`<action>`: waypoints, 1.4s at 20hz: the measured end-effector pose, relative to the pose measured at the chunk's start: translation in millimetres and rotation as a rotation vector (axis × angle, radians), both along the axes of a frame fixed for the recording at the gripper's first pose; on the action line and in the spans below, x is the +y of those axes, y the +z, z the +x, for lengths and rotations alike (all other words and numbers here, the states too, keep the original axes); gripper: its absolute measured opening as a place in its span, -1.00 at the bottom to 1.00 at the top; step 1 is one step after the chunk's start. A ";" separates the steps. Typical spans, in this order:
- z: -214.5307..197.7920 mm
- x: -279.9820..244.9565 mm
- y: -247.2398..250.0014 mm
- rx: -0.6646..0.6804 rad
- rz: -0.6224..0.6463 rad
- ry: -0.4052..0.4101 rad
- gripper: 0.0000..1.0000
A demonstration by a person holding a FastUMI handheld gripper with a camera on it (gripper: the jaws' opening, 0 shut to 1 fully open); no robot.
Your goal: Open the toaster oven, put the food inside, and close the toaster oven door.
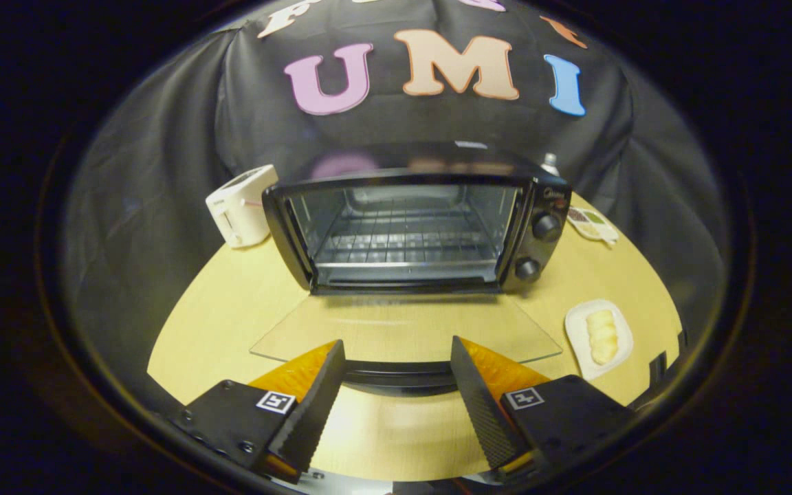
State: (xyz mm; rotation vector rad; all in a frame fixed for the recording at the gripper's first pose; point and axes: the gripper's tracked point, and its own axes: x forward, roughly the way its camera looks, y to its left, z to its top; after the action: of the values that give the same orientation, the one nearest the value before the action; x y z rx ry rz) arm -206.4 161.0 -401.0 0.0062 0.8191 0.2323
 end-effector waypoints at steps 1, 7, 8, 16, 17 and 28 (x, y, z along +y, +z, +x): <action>-9.7 -2.3 -11.1 0.031 -0.014 0.003 0.90; -21.2 -7.0 -50.4 0.137 -0.055 0.023 0.90; -19.0 -9.4 -49.5 0.127 -0.053 0.018 0.90; 31.7 -62.6 -13.8 0.053 -0.052 -0.095 0.83; 41.7 -78.9 -6.5 0.036 -0.062 -0.124 0.82; 80.6 -280.4 -33.6 0.100 -0.173 -0.500 0.79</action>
State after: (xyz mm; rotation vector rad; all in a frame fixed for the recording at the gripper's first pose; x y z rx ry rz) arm -125.8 -119.4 -434.6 0.0595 0.9081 -0.3132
